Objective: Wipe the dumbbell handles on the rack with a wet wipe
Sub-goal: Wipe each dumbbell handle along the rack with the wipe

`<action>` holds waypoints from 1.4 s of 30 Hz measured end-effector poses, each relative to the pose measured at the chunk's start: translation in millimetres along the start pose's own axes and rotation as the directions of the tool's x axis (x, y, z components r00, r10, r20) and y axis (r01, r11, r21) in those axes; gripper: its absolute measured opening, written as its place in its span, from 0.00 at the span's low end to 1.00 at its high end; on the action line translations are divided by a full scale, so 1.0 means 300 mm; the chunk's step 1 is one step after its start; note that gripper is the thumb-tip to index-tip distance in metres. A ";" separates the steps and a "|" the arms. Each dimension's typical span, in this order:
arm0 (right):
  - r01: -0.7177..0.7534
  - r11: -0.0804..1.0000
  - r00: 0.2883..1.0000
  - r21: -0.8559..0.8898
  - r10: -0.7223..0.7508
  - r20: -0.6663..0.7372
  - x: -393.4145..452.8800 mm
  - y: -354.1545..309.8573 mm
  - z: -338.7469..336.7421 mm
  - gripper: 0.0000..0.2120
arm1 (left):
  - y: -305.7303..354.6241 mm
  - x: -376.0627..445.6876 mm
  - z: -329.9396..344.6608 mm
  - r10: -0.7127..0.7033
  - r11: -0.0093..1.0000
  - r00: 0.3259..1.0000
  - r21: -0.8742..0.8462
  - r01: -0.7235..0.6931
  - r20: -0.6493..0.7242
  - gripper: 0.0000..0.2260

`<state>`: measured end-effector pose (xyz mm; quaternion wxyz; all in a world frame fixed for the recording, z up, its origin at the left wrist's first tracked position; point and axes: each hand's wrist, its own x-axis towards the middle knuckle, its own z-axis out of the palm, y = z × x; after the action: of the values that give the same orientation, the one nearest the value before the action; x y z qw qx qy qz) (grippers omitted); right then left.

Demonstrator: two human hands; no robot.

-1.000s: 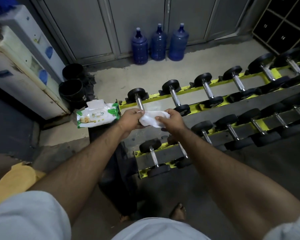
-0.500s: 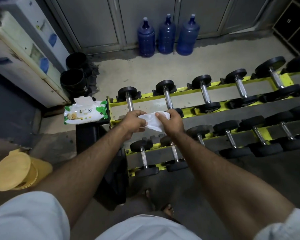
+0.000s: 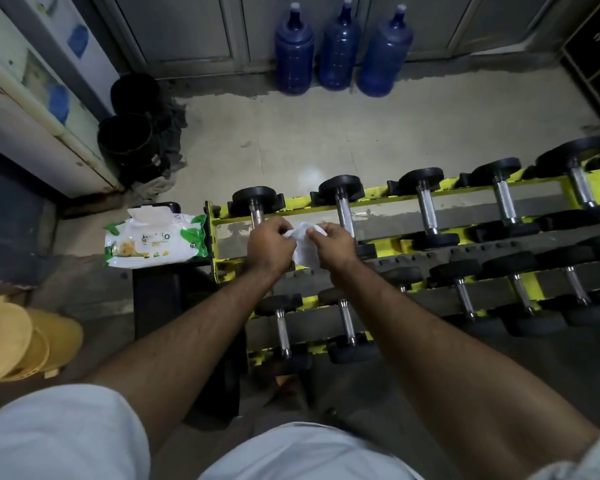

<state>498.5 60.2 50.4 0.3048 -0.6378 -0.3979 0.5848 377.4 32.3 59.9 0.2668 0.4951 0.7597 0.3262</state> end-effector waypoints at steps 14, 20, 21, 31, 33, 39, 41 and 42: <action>-0.283 0.956 0.894 0.082 0.232 0.383 0.157 -0.038 0.031 0.17 | -0.010 0.079 0.062 -0.118 0.988 0.993 -0.103 0.118 0.009 0.14; -0.206 0.979 0.895 -0.011 0.193 0.403 0.231 -0.078 -0.006 0.17 | 0.008 0.120 0.059 -0.160 0.986 0.984 0.032 0.162 -0.076 0.16; -0.196 0.980 0.884 -0.029 0.189 0.428 0.233 -0.097 -0.019 0.18 | 0.012 0.125 0.061 -0.212 0.977 0.977 -0.024 0.212 -0.036 0.16; -0.265 0.940 0.808 -0.215 0.339 0.482 0.317 -0.135 -0.076 0.09 | 0.065 0.067 0.114 -0.221 0.967 0.975 0.137 0.214 0.037 0.18; -0.273 0.924 0.778 -0.269 0.376 0.504 0.328 -0.128 -0.085 0.06 | 0.069 0.058 0.113 -0.193 0.963 0.979 0.181 0.202 -0.067 0.13; 0.216 0.920 0.717 -0.326 0.077 0.693 0.342 -0.090 -0.069 0.18 | 0.035 0.061 0.078 -0.234 0.960 0.963 0.122 0.251 -0.136 0.08; 0.293 0.904 0.699 -0.312 0.020 0.715 0.341 -0.077 -0.059 0.13 | 0.012 0.071 0.059 -0.296 0.954 0.952 0.021 0.298 -0.074 0.07; 0.289 0.909 0.717 -0.301 0.003 0.697 0.347 -0.073 -0.053 0.09 | 0.000 0.077 0.051 -0.312 0.950 0.949 -0.023 0.311 -0.049 0.06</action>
<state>510.7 162.2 18.6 0.0491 -0.3912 -0.6385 0.6610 380.1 57.3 48.2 0.2986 0.3584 0.8326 0.2985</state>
